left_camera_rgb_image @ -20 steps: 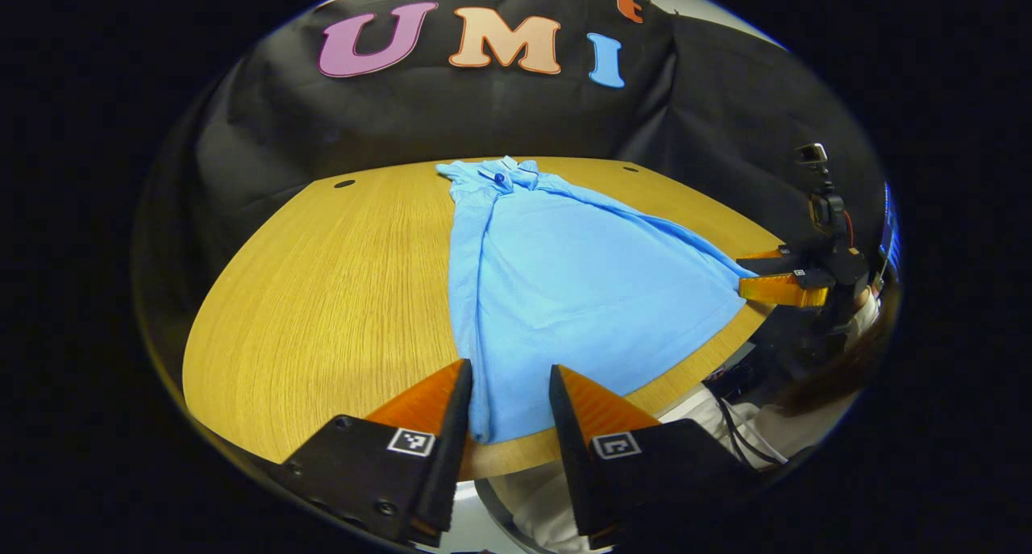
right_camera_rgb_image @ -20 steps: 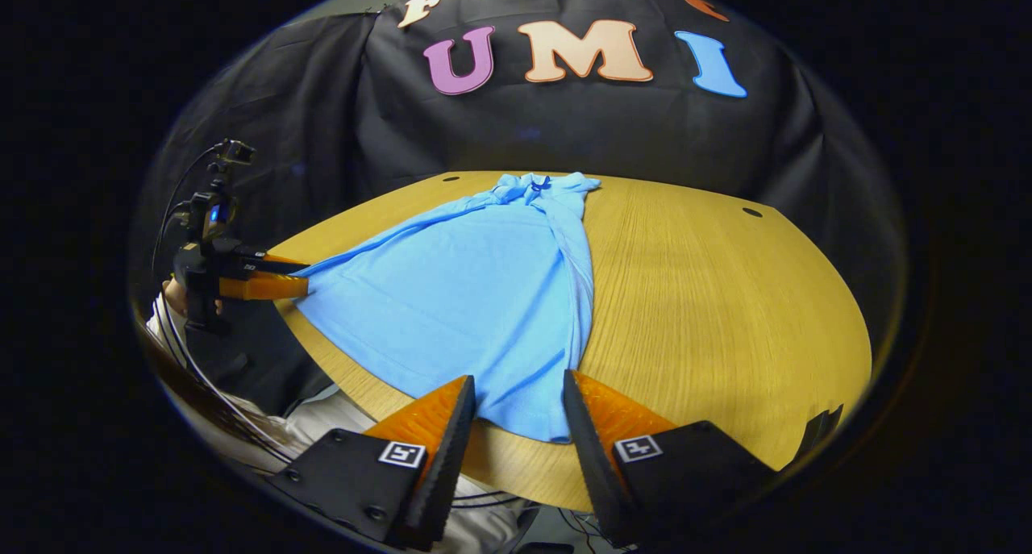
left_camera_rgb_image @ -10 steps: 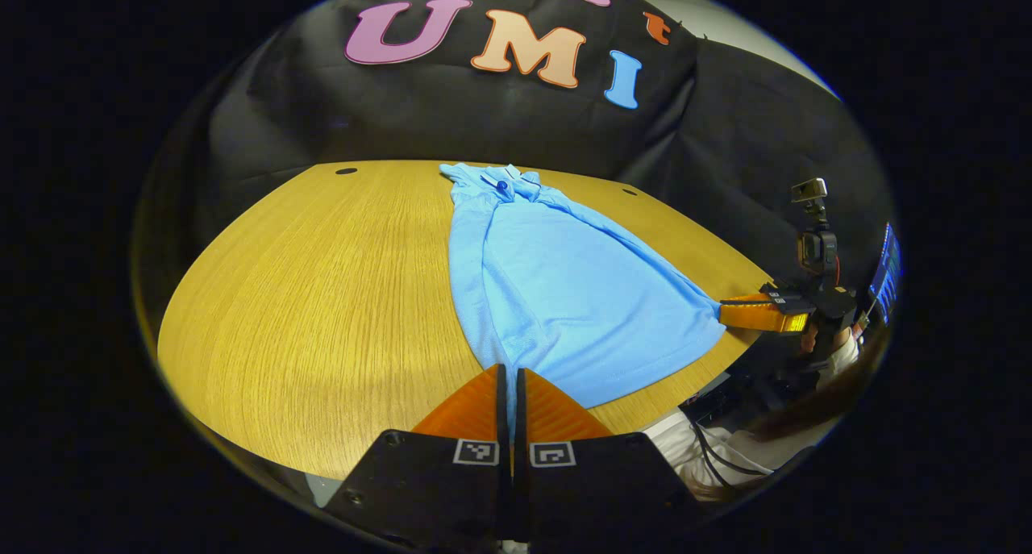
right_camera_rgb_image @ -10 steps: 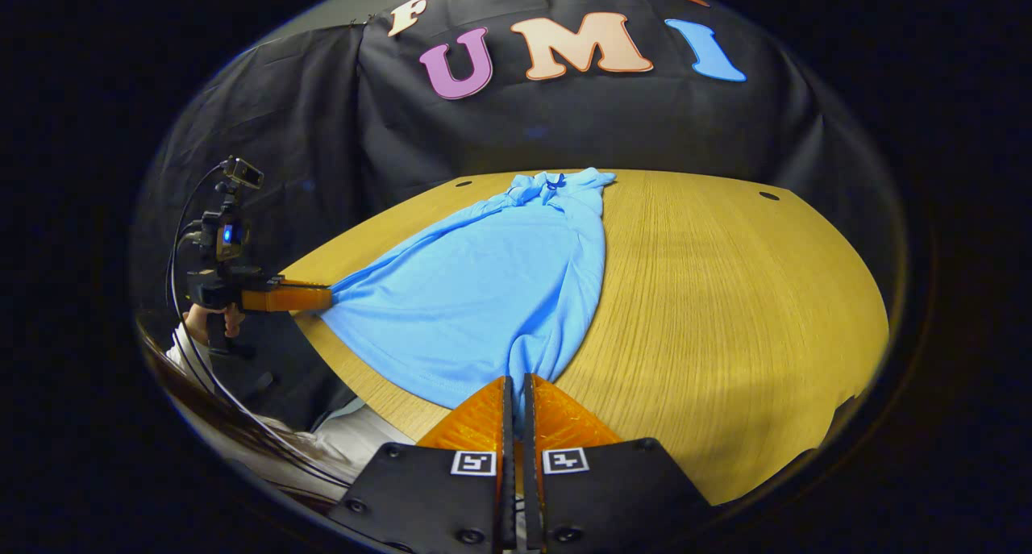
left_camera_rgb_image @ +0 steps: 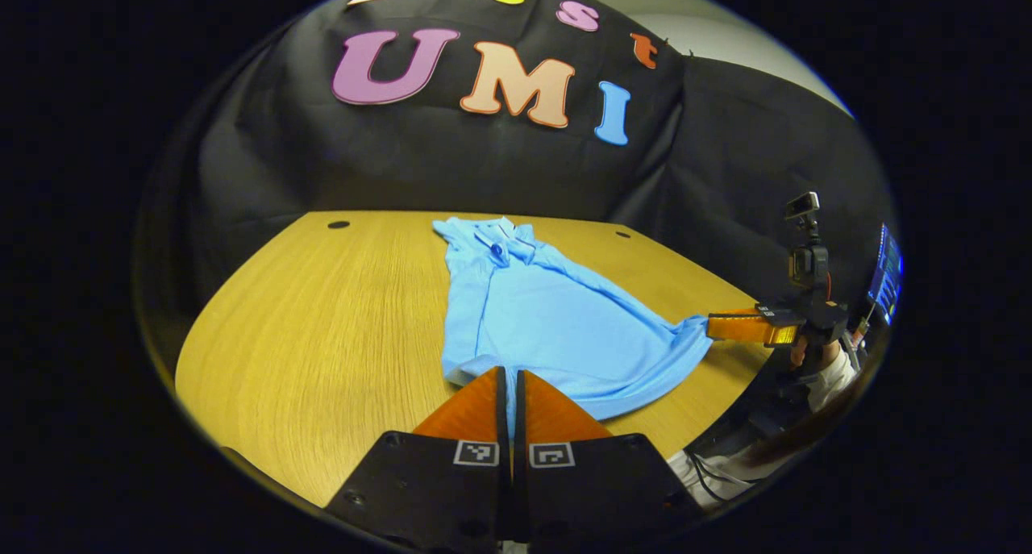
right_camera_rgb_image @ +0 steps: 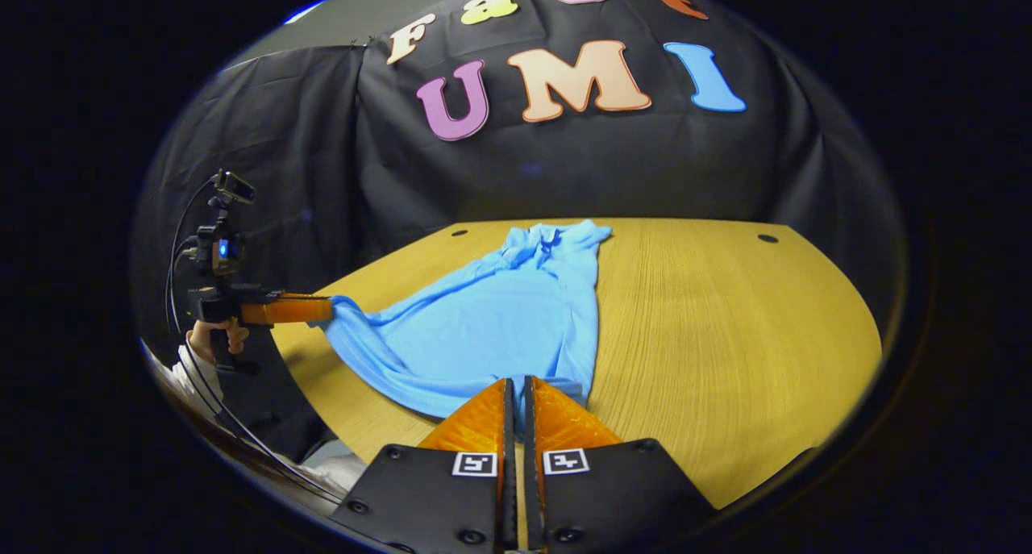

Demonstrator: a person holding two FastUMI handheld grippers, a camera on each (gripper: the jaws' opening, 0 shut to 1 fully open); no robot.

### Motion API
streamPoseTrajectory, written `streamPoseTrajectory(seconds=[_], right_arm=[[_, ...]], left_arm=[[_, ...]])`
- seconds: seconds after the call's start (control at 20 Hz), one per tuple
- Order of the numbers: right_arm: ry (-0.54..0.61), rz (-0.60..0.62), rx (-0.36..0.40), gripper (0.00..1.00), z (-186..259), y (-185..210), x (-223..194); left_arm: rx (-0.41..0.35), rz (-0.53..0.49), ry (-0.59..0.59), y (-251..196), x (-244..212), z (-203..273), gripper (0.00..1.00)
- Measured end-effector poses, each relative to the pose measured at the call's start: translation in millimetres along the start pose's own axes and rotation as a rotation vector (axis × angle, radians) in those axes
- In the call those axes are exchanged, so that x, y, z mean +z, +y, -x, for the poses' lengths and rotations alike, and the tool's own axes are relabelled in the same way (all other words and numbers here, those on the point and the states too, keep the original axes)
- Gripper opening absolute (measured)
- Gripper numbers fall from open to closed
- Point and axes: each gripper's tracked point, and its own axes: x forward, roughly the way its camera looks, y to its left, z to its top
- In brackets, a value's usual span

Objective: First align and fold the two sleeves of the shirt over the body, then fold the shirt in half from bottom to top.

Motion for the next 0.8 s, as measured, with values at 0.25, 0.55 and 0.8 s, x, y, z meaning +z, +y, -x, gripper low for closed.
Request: streamPoseTrajectory(seconds=[0.25,0.55,0.8], right_arm=[[-0.086,0.044,-0.069,0.06,-41,-28,72],[-0.082,0.001,-0.131,0.03,-123,-73,127],[-0.090,-0.068,-0.176,0.02,-201,-109,171]], left_arm=[[0.023,0.026,-0.100,31,69,-51,0.00],[0.052,0.114,-0.220,65,147,-125,0.00],[0.153,0.145,-0.230,106,183,-191,0.00]])
